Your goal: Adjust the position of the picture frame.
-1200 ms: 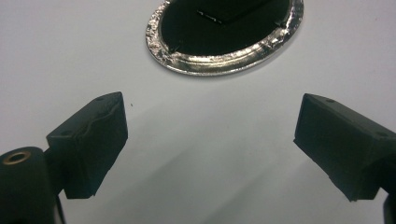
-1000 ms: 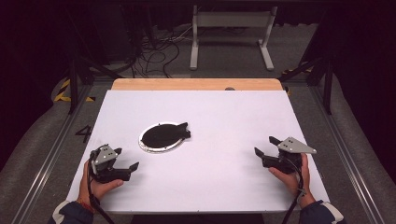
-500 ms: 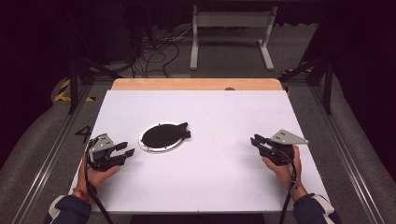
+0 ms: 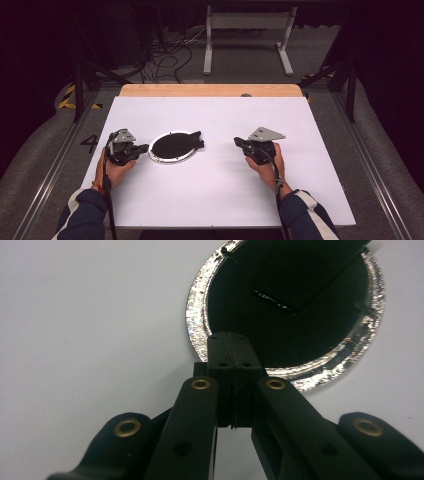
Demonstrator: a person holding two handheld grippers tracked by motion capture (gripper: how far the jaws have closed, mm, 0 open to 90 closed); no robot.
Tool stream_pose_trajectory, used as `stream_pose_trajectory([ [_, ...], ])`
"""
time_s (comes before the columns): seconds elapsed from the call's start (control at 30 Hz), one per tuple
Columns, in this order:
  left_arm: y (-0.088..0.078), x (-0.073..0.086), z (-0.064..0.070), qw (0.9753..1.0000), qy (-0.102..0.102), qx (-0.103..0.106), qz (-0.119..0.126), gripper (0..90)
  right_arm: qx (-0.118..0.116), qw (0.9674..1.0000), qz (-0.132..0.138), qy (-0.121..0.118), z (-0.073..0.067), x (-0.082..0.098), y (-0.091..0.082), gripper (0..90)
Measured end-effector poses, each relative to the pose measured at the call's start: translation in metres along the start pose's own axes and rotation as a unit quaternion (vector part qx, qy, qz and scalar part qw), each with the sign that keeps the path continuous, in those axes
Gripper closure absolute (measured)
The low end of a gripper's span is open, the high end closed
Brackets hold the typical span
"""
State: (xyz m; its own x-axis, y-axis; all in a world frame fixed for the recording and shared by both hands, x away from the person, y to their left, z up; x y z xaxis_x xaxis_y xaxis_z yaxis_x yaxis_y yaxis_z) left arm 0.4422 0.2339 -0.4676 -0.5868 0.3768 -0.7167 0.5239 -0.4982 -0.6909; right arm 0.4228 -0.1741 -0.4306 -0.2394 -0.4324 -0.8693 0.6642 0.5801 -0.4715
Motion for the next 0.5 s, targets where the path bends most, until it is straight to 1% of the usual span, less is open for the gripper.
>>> stream_pose_trajectory([
  [0.07,0.005,0.001,0.000,0.9998,0.000,-0.007,-0.018,89.7,-0.015,0.9999,-0.004,0.008,-0.004,-0.005,0.011,90.0],
  [0.1,0.005,0.002,-0.001,0.9998,-0.004,-0.003,-0.017,89.8,-0.021,0.9997,-0.011,0.005,-0.007,-0.008,0.020,90.0],
  [0.13,0.005,0.003,-0.002,0.9998,-0.010,-0.004,-0.017,89.8,-0.025,0.9996,-0.014,0.006,-0.009,-0.010,0.024,90.0],
  [0.17,0.005,0.004,-0.005,0.9997,-0.007,-0.004,-0.022,89.8,-0.029,0.9994,-0.018,0.008,-0.010,-0.011,0.030,90.0],
  [0.2,0.007,0.005,-0.005,0.9995,-0.023,0.003,-0.020,89.8,-0.032,0.9991,-0.026,0.004,-0.012,-0.012,0.038,90.0],
  [0.27,0.007,0.006,-0.008,0.9993,-0.033,0.013,-0.014,89.8,-0.042,0.9984,-0.038,0.004,-0.014,-0.014,0.049,90.0],
  [0.3,0.007,0.006,-0.008,0.9993,-0.033,0.013,-0.014,89.8,-0.042,0.9984,-0.038,0.004,-0.014,-0.014,0.049,90.0],
  [0.33,0.008,0.006,-0.010,0.9991,-0.035,0.019,-0.013,89.8,-0.046,0.9977,-0.049,-0.001,-0.016,-0.016,0.057,90.0],
  [0.37,0.009,0.007,-0.012,0.9989,-0.040,0.025,-0.008,89.8,-0.048,0.9969,-0.062,-0.008,-0.016,-0.017,0.068,90.0],
  [0.4,0.009,0.007,-0.013,0.9986,-0.041,0.033,-0.009,89.8,-0.048,0.9969,-0.062,-0.008,-0.016,-0.017,0.068,90.0],
  [0.47,0.011,0.006,-0.013,0.9985,-0.041,0.035,-0.007,89.8,-0.046,0.9959,-0.077,-0.010,-0.015,-0.016,0.077,90.0],
  [0.5,0.011,0.005,-0.012,0.9983,-0.046,0.036,-0.007,89.8,-0.048,0.9953,-0.084,-0.008,-0.014,-0.015,0.081,90.0],
])
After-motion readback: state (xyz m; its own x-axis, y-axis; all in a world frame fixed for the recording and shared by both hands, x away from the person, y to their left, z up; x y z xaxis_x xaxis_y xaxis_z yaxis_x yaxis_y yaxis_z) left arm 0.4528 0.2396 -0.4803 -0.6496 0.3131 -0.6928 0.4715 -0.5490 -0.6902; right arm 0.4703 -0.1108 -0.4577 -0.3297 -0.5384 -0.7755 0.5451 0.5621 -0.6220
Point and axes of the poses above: each handheld gripper's, and its own axes: y roughly forward along the jaws, x roughly out of its underside, z roughly to its right, the point moved 2 cm from there along y, roughly forward along the jaws, and after that the axes turned 7 degrees about -y, right-handed, at the moved point
